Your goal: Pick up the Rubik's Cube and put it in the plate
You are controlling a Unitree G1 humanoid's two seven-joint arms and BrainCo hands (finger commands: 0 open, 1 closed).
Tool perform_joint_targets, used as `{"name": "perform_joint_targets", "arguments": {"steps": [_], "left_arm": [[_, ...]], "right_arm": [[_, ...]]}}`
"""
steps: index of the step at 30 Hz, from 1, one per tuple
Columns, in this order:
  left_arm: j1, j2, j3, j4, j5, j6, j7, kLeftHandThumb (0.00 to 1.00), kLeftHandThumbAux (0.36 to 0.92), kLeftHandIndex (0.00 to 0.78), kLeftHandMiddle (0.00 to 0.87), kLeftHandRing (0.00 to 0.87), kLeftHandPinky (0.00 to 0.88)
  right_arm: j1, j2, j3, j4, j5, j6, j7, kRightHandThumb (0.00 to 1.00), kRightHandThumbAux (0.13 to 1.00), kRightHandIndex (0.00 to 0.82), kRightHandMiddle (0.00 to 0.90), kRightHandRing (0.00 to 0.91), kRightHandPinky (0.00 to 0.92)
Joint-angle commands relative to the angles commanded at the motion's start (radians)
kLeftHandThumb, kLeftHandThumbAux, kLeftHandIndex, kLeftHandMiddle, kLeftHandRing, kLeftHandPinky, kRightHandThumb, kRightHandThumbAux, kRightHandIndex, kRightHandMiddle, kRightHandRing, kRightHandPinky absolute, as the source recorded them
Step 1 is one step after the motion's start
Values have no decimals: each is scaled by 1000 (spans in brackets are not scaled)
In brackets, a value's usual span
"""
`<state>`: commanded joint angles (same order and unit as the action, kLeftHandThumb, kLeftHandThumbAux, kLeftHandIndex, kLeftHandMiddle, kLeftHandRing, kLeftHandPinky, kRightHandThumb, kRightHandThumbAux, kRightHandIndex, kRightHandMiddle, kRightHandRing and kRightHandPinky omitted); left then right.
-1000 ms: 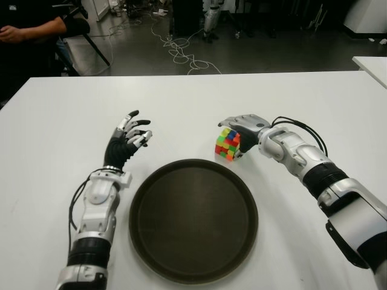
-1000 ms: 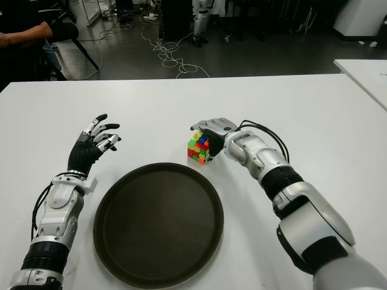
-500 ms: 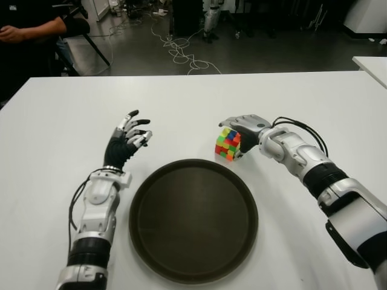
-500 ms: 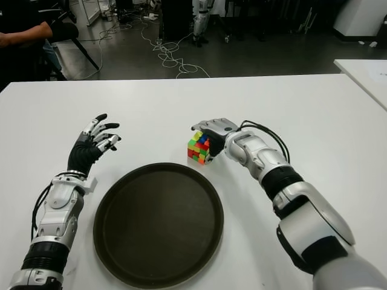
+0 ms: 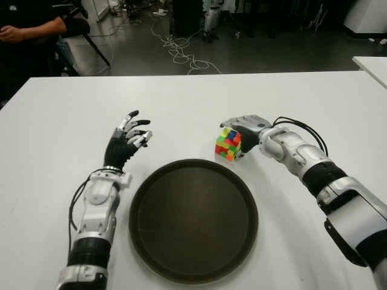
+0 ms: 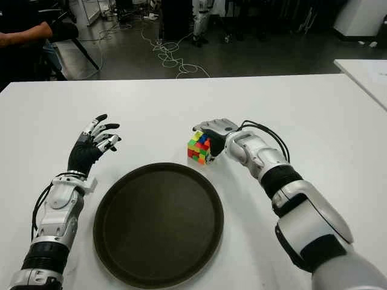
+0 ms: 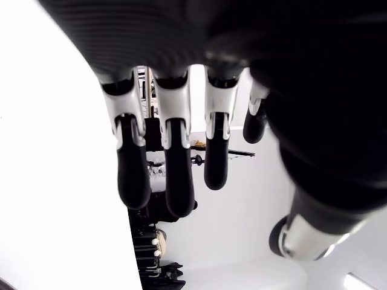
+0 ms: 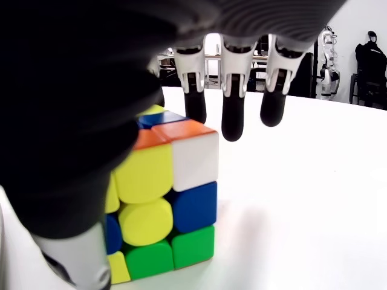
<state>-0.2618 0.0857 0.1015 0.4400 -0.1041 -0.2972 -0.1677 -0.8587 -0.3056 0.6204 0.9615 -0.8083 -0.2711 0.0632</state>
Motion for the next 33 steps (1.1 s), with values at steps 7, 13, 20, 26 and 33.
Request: {"name": "perform_joint_targets", "arguments": {"steps": [7,13,20,26,33], "left_arm": [[-2,0,1,7,-5,-10,-7,441,704,99,287,394,495],[-2,1,0,6,-8,-9,-12,454,707,97,278,384,483],[0,-3,2,6,-8,-19,-6,459,714,101,286,390,490],[1,-3,0,1,-4,-12,0,445,712,102,283,387,484],[3,-3,-1,-4,-1,-6,5,452,724,103,287,393,487]], "right_arm": [[-3,3,-1,10,1,-2,4,0,807,148,192,207,217],[-7,7,-1,37,4,-25,-4,0,835,181,232,253,280],[-13,13,-6,60,10,-39,-5,0,838,174,213,230,241],[-18,19,-8,82,12,-43,-16,0,834,179,217,235,253],[-19,23,-11,100,14,-54,-39,0,834,180,216,231,242]]}}
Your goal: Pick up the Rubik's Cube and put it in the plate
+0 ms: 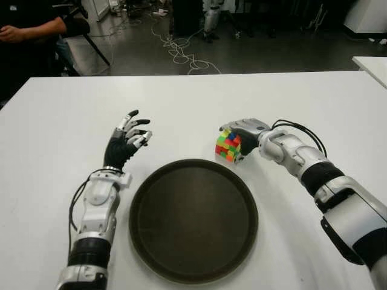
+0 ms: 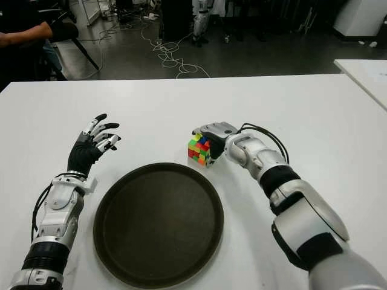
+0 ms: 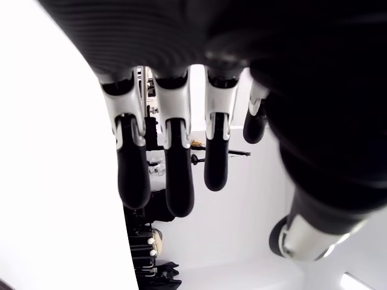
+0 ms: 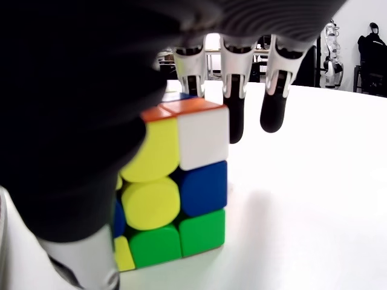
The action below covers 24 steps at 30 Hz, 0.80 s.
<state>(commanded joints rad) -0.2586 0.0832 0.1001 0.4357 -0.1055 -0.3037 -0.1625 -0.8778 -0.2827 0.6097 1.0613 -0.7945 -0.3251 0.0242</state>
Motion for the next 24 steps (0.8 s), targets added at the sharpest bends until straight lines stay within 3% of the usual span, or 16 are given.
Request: {"name": "perform_joint_targets", "arguments": {"steps": [7,24], "left_arm": [[-2,-3,1,2,-2,1,4,442,727,101,280,392,492],[0,0,-3,2,5,-5,4,447,706,97,289,392,486]], "right_arm": [[-5,4,-1,16,1,-4,-7,0,836,182,212,219,215],[-4,11,-8,40,5,-23,-60,0,846,256,321,361,368]]}}
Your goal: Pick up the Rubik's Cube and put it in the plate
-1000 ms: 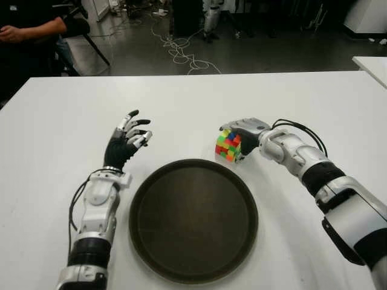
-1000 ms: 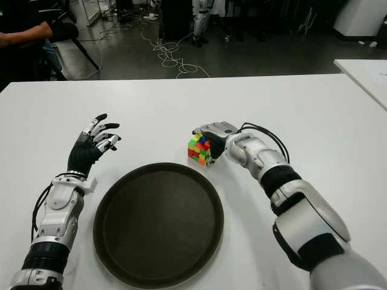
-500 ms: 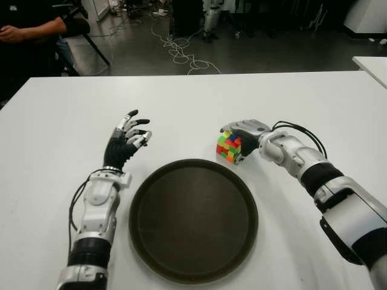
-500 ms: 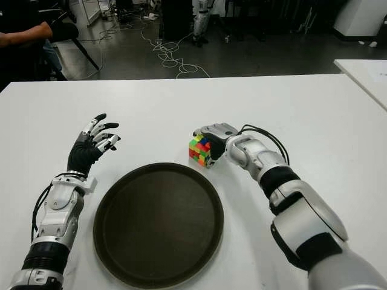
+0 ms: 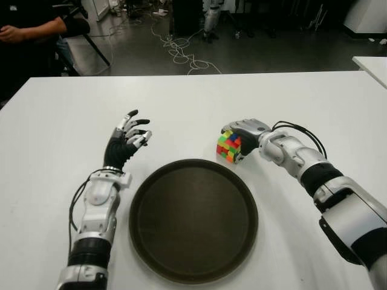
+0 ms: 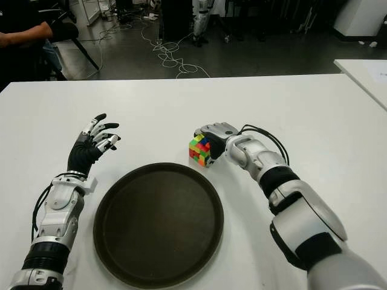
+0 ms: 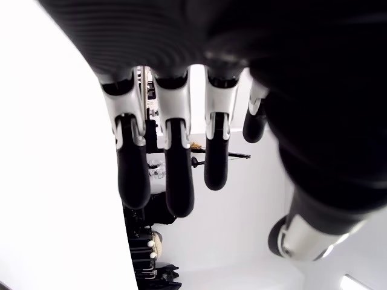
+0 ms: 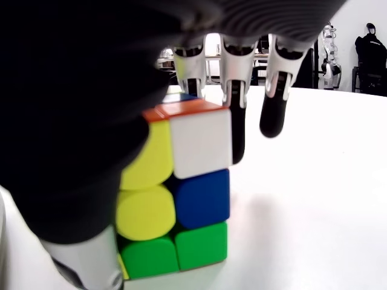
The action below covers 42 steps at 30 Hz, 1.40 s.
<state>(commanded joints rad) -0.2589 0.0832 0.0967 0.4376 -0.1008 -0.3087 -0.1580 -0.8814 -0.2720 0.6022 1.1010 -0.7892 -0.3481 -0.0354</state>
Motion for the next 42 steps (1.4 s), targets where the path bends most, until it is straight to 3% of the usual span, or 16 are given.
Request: {"name": "perform_joint_targets", "arguments": {"steps": [6,8,11,14,16,24,42], "left_arm": [[-1,0,0,2,-2,2,-2,450,698,99,284,392,491],[-3,-1,1,4,-4,2,-4,452,699,99,287,394,492],[-3,-2,1,4,-6,1,-5,452,700,99,291,396,495],[-3,-3,1,5,-5,-4,-3,444,695,98,292,397,496],[-3,-3,0,4,-3,-6,-2,440,694,98,291,396,493],[-1,-4,-1,1,3,-7,7,431,697,99,288,393,489],[-4,-6,1,17,-4,-24,3,462,699,108,291,402,505]], "right_arm": [[-1,4,-5,13,2,-8,-34,0,855,307,381,434,442],[0,3,-6,16,0,-13,-59,0,878,367,445,481,485],[-1,3,-5,21,-3,-19,-84,453,786,401,497,514,509],[-1,3,2,27,-12,-23,-122,604,755,413,521,530,521],[-2,2,5,30,-17,-26,-146,641,747,416,529,535,525],[-8,7,14,48,-20,-20,-195,680,737,421,573,570,549],[-9,21,-1,70,-4,2,-235,678,739,420,555,555,536]]}}
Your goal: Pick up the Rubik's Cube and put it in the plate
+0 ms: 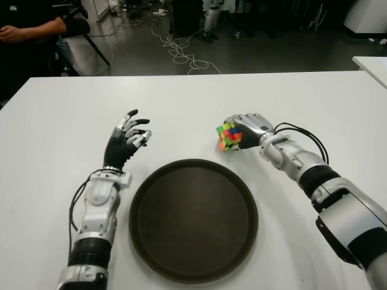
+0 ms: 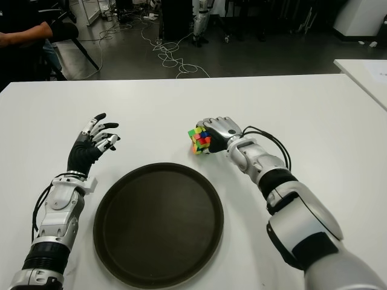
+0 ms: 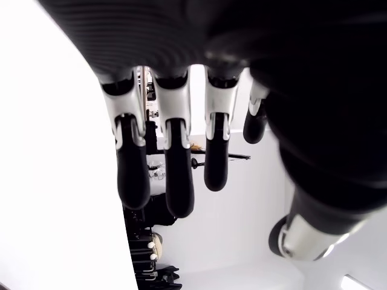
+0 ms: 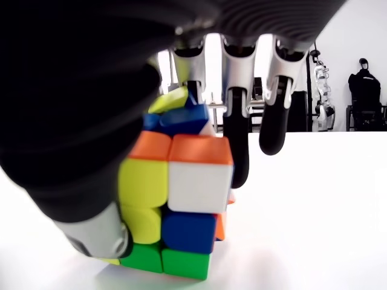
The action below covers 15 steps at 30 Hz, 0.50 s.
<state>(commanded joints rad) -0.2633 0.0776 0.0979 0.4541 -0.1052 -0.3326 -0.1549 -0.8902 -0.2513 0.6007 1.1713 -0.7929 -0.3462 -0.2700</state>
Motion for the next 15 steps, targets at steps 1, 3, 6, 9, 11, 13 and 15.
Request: {"name": "perform_joint_targets", "arguments": {"steps": [1,3,6,9,11,13,15], "left_arm": [[0,0,0,-1,-1,0,0,461,699,108,290,401,505],[0,-1,1,0,-3,1,-1,459,699,108,289,401,504],[-1,0,1,3,-4,1,-1,454,698,108,290,400,502],[-1,0,1,3,-3,1,0,450,698,108,292,400,501],[-2,1,1,4,-2,2,-1,448,699,107,292,399,500],[-2,2,1,5,-1,3,0,445,702,104,292,398,496],[-2,2,0,5,1,1,1,442,708,103,294,396,496]], "right_arm": [[0,0,0,0,0,0,-3,678,738,420,555,554,535],[0,0,-1,3,0,1,-8,678,738,420,553,553,533],[0,2,-2,7,0,4,-16,678,739,420,549,551,536],[0,4,-3,10,1,4,-22,678,739,420,548,550,538],[0,4,-6,12,3,2,-26,678,739,420,547,549,537],[0,5,-8,14,5,-1,-29,679,738,421,542,545,534],[0,5,-9,15,5,-3,-33,679,738,420,536,540,530]]}}
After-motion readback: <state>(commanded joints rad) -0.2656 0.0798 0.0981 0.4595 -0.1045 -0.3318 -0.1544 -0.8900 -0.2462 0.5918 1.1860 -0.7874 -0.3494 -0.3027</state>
